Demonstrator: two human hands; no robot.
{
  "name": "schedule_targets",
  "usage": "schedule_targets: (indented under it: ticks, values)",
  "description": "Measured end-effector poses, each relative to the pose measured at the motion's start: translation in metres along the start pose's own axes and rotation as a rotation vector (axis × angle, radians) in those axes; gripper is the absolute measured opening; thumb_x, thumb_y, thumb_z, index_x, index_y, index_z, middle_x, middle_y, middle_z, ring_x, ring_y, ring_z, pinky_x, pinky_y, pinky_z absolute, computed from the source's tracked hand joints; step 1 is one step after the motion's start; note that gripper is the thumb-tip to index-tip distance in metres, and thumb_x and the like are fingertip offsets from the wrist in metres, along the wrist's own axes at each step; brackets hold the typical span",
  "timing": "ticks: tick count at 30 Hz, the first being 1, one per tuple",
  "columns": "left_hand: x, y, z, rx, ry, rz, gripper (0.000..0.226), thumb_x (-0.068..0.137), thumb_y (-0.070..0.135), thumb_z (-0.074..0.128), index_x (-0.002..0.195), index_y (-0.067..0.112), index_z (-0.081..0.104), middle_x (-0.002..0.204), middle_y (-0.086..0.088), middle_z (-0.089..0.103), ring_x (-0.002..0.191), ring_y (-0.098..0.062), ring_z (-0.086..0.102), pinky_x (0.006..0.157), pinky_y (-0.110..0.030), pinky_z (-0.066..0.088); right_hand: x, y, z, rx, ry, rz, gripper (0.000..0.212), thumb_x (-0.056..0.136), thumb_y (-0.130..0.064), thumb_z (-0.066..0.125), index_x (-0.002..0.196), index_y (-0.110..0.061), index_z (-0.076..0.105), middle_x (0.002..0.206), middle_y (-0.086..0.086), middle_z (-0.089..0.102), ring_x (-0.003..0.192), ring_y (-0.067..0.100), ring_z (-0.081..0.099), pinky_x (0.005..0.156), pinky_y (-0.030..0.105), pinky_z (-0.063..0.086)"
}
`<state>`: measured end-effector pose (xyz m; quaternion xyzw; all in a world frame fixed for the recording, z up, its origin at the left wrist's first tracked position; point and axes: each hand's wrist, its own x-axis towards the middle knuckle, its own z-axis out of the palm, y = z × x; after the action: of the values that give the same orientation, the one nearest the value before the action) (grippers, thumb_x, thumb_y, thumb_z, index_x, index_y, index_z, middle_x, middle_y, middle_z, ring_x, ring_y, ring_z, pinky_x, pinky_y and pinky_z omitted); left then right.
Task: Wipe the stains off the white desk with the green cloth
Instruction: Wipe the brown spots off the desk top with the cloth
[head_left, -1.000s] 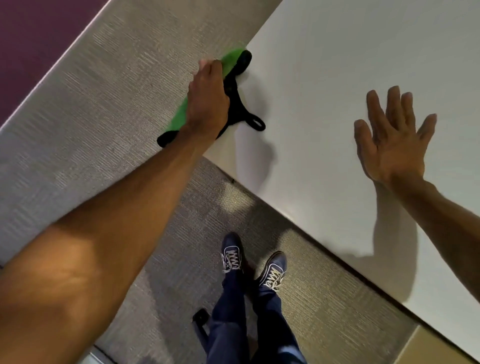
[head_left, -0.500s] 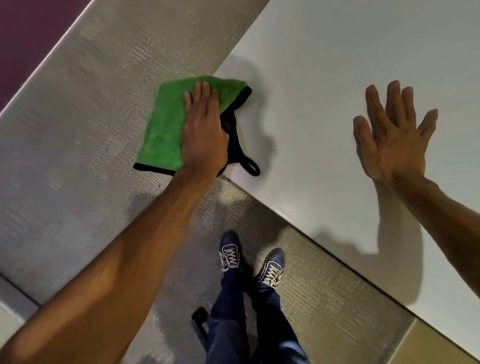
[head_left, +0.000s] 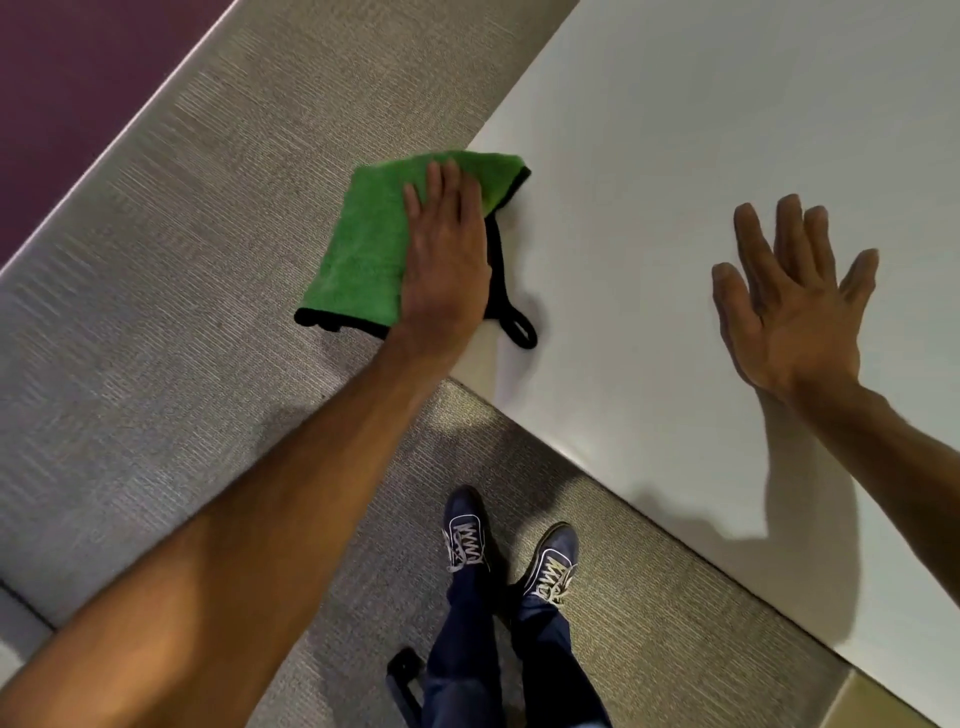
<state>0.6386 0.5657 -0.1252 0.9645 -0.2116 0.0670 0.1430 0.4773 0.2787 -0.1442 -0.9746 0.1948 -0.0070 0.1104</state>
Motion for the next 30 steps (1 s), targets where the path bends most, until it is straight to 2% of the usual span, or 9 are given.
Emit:
schedule_targets:
  ticks: [3,9,13,18,23,25,26,28,30]
  values:
    - [0.002,0.0,0.004,0.026,-0.009,0.006,0.058,0.086,0.001,0.029,0.143,-0.01,0.034,0.152,-0.031,0.035,0.147,-0.041,0.029,0.121,-0.056,0.022,-0.002,0.0,0.0,-0.001,0.025,-0.024,0.06,0.109,-0.059,0.014,0.166,-0.043,0.001,0.177,-0.007,-0.004,0.164,0.016,-0.007,0.124,0.066,-0.006]
    - [0.08,0.001,0.023,0.119,-0.031,-0.08,0.05,0.097,0.009,0.052,0.143,-0.002,0.035,0.151,-0.025,0.039,0.147,-0.038,0.029,0.122,-0.05,0.024,-0.001,-0.001,0.001,-0.041,0.064,-0.04,0.061,0.109,-0.055,0.016,0.167,-0.039,0.005,0.177,-0.004,-0.001,0.164,0.019,-0.002,0.123,0.07,0.002]
    - [0.123,0.0,0.027,0.048,0.037,-0.086,0.039,0.099,0.005,0.046,0.137,0.002,0.044,0.142,-0.019,0.05,0.141,-0.035,0.038,0.12,-0.046,0.028,-0.001,-0.003,-0.001,-0.044,0.055,-0.033,0.062,0.109,-0.055,0.017,0.167,-0.037,0.007,0.177,-0.003,0.001,0.164,0.019,-0.001,0.124,0.069,0.002]
    - [0.145,-0.022,0.004,-0.124,0.048,-0.159,0.039,0.097,-0.003,0.041,0.135,0.002,0.047,0.128,-0.017,0.058,0.119,-0.026,0.058,0.097,-0.028,0.045,-0.002,-0.006,-0.005,-0.019,0.046,-0.03,0.063,0.108,-0.055,0.019,0.167,-0.038,0.008,0.177,-0.006,-0.001,0.164,0.014,-0.005,0.125,0.065,-0.003]
    - [0.114,-0.038,-0.036,-0.303,-0.003,-0.07,0.025,0.103,0.014,0.045,0.124,0.003,0.053,0.099,-0.009,0.058,0.09,-0.017,0.057,0.064,-0.014,0.041,-0.002,-0.005,-0.002,-0.028,0.067,-0.038,0.062,0.108,-0.053,0.022,0.167,-0.036,0.011,0.177,-0.004,0.002,0.164,0.015,-0.002,0.124,0.067,0.0]
    - [0.076,-0.024,-0.044,-0.352,-0.033,0.039,0.028,0.103,0.016,0.046,0.127,0.004,0.054,0.1,-0.01,0.063,0.09,-0.018,0.061,0.069,-0.01,0.039,-0.002,-0.005,-0.003,-0.03,0.064,-0.042,0.063,0.108,-0.052,0.022,0.167,-0.035,0.01,0.177,-0.004,0.002,0.164,0.017,-0.001,0.125,0.068,0.0]
    - [0.051,-0.013,-0.045,-0.37,-0.08,0.103,0.032,0.103,0.015,0.047,0.133,0.005,0.052,0.11,-0.013,0.066,0.1,-0.019,0.063,0.08,-0.013,0.043,-0.002,-0.006,-0.002,-0.032,0.064,-0.042,0.063,0.108,-0.052,0.022,0.167,-0.035,0.01,0.177,-0.004,0.002,0.164,0.017,-0.001,0.125,0.068,0.001]
    - [0.004,0.011,-0.042,-0.402,-0.23,0.192,0.043,0.102,0.009,0.049,0.144,0.004,0.044,0.144,-0.016,0.053,0.133,-0.024,0.05,0.114,-0.029,0.036,-0.002,-0.007,-0.003,-0.035,0.072,-0.031,0.063,0.108,-0.055,0.019,0.167,-0.035,0.011,0.177,-0.004,0.002,0.164,0.017,0.0,0.125,0.069,0.003]
    - [-0.025,0.025,-0.031,-0.35,-0.362,0.302,0.047,0.103,0.014,0.048,0.147,0.003,0.04,0.157,-0.014,0.037,0.149,-0.028,0.029,0.125,-0.046,0.018,-0.002,-0.007,-0.004,-0.025,0.077,-0.03,0.064,0.107,-0.056,0.017,0.167,-0.035,0.012,0.177,-0.004,0.003,0.164,0.017,0.001,0.125,0.069,0.004]
